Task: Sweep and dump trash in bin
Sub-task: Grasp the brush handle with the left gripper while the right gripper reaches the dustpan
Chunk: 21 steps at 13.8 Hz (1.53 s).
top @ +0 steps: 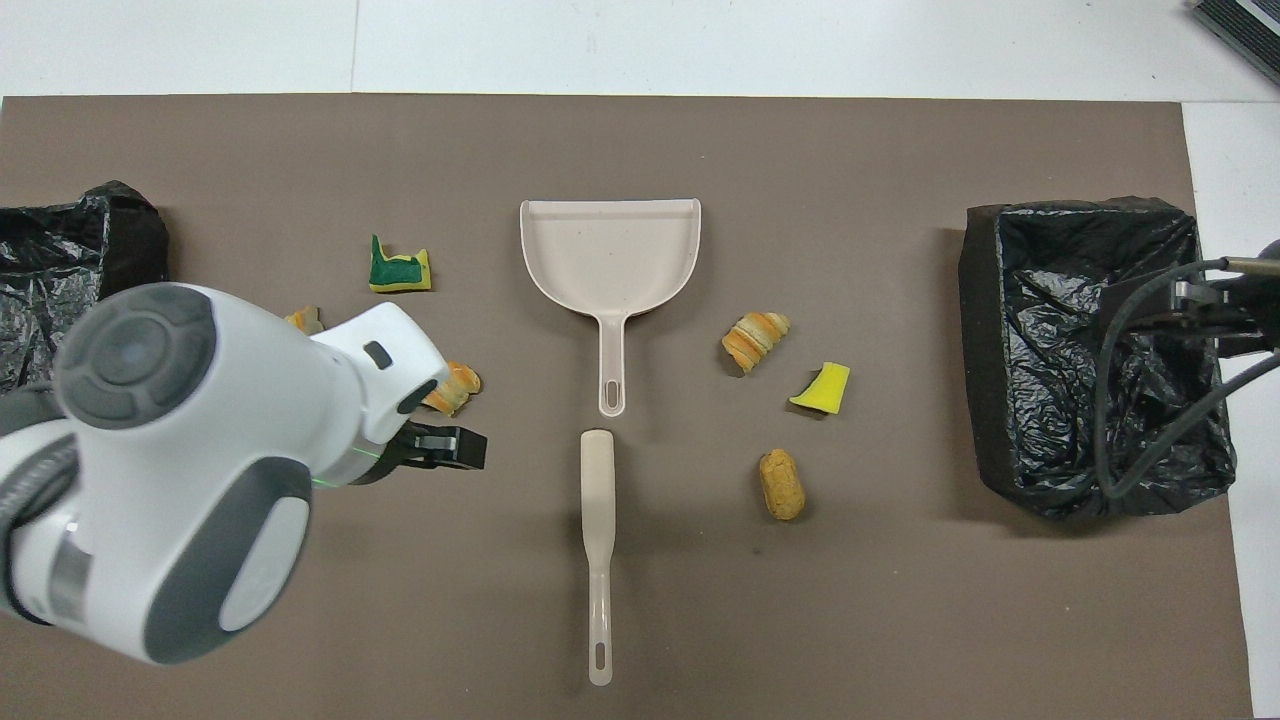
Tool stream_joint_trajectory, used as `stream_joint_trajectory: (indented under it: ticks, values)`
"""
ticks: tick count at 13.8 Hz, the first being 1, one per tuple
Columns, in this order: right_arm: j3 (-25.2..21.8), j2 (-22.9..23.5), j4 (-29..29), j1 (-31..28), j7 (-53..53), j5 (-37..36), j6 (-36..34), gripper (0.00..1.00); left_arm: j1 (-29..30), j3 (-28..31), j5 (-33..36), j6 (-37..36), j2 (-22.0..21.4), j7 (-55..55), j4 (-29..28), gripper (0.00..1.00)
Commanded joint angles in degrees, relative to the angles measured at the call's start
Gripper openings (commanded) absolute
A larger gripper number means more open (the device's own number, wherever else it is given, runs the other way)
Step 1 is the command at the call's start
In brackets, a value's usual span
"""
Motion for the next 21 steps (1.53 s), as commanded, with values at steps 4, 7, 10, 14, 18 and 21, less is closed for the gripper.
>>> stream_joint_trajectory:
  ticks: [4, 7, 10, 14, 18, 21]
  values:
    - [1.03, 2.6, 1.99, 1.05, -0.68, 0.13, 2.27, 1.0, -12.48, 1.15, -0.52, 19.73, -0.86, -10.21, -17.43, 1.0]
    - [1.03, 6.03, 5.15, 3.15, 0.89, -0.22, 2.72, 1.0, -19.33, 1.15, -0.52, 30.02, -0.33, -14.77, -23.51, 1.0]
    - [1.29, 7.61, 4.98, 4.82, 1.6, -0.31, 5.79, 1.0, -23.31, 1.15, -0.52, 33.39, -0.33, -19.09, -25.28, 1.0]
    - [1.2, 11.3, 5.24, 8.95, 5.2, -1.0, 10.09, 1.0, -25.33, 1.15, -0.52, 32.87, -1.12, -21.91, -25.98, 0.72]
    - [1.2, 14.91, 5.95, 14.83, 9.68, -1.62, 14.57, 1.0, -25.25, 1.23, -0.52, 32.34, -1.03, -22.0, -25.89, 0.09]
    - [1.21, 19.38, 8.14, 19.49, 12.32, -1.71, 18.0, 1.0, -24.2, 1.49, -0.43, 29.62, -1.29, -22.17, -25.72, 0.0]
